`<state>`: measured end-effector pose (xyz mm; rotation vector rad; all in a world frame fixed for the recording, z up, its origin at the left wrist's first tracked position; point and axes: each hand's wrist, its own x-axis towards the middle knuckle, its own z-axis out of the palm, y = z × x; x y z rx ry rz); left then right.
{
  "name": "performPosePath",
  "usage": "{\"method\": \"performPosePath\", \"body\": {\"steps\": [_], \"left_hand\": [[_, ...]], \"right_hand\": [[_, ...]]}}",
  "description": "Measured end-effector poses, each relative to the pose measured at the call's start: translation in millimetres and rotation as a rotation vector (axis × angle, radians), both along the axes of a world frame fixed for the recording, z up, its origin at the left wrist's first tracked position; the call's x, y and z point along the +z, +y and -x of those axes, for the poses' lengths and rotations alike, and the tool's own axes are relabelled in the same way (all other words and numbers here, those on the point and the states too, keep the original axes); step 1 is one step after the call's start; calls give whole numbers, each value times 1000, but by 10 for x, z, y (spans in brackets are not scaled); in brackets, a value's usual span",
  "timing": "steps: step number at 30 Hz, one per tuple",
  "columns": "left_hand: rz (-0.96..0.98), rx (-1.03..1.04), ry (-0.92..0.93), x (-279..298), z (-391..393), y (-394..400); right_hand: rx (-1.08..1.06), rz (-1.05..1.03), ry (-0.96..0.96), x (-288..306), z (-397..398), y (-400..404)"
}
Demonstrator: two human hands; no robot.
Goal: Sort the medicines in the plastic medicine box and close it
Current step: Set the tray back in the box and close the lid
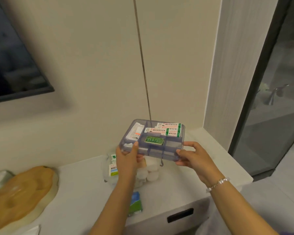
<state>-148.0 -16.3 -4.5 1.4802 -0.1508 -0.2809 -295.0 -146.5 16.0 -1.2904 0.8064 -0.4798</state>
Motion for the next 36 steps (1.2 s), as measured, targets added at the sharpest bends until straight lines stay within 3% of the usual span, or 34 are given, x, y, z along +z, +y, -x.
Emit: {"method": "performPosePath", "body": {"steps": [5, 10, 18, 25, 36], "left_hand": [[-111, 83, -4, -126, -294, 464], [-340, 184, -196, -273, -485, 817], [-500, 104, -202, -528, -580, 947], [-489, 172, -196, -625, -606, 929], [-329, 181, -61, -700, -597, 890]], "right_hand": [[71, 8, 15, -95, -307, 183], [96, 96, 65, -291, -604, 288], [61, 349, 169, -532, -896, 266], [36, 587, 240, -649, -957, 220], [63, 576, 239, -813, -913, 236]]}}
